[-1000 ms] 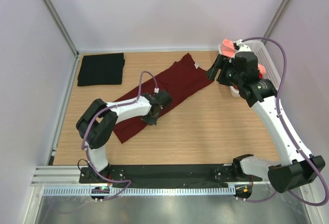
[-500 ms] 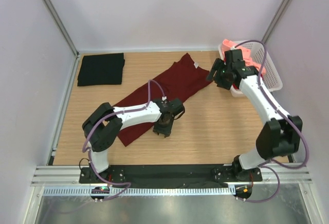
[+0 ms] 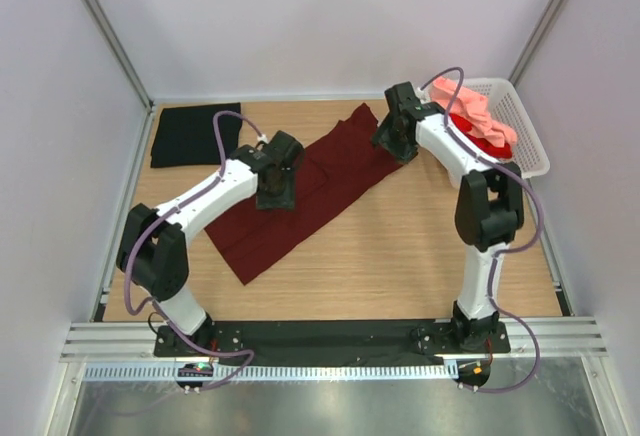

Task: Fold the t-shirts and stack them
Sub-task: Fold the tshirt

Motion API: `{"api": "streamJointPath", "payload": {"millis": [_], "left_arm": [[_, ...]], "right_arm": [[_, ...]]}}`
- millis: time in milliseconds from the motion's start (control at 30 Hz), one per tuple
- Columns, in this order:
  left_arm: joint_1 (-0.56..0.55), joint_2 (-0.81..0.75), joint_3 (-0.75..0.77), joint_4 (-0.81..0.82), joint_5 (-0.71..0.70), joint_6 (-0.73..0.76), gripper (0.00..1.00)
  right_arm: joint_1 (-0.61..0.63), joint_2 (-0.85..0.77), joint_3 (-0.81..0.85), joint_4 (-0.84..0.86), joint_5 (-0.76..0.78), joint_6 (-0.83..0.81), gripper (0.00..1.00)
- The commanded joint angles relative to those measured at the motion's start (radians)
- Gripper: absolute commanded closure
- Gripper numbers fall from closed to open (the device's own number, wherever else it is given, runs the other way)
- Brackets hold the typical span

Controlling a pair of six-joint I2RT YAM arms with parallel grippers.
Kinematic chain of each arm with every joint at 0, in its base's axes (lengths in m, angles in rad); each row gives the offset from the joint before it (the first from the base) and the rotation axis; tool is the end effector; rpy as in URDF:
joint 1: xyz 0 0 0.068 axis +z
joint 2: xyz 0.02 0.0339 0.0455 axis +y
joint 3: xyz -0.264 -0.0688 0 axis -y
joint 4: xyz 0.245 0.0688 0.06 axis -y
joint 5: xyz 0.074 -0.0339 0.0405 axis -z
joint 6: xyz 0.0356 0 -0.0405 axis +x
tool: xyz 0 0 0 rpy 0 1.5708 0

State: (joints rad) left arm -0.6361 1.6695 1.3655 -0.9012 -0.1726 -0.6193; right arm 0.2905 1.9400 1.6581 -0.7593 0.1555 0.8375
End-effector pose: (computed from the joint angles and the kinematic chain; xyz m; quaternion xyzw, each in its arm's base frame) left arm 0.2745 -0.1951 0.2583 -0.0074 0.9798 -0.0378 0.1964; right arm 0.4063 0.1157 0.2550 0.2795 0.9210 0.0761 0.2606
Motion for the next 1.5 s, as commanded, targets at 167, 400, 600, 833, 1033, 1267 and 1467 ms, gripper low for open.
{"api": "streamJointPath", "payload": {"millis": [167,400,600,833,1033,1267,1467], "left_arm": [[0.047,-0.010,-0.124,0.042,0.087,0.084,0.60],[0.003,-0.036,-0.270,0.142,0.111,0.043,0.61],[-0.002,0.019,-0.324,0.189,0.134,-0.022,0.62],[-0.097,0.061,-0.318,0.231,0.163,-0.154,0.64],[-0.163,0.068,-0.307,0.277,0.240,-0.301,0.65],[-0.235,0.039,-0.247,0.278,0.222,-0.388,0.60],[-0.214,-0.024,-0.077,0.102,0.021,-0.219,0.52]], "right_arm": [[0.013,0.299,0.396,-0.143,0.182,0.049,0.34],[0.010,0.389,0.396,-0.098,0.213,-0.014,0.35],[0.003,0.444,0.404,0.004,0.213,-0.101,0.35],[-0.016,0.513,0.468,0.066,0.210,-0.283,0.35],[-0.043,0.527,0.482,0.141,0.178,-0.388,0.35],[-0.048,0.531,0.567,0.181,0.101,-0.521,0.34],[-0.031,0.354,0.450,0.160,0.030,-0.480,0.32]]}}
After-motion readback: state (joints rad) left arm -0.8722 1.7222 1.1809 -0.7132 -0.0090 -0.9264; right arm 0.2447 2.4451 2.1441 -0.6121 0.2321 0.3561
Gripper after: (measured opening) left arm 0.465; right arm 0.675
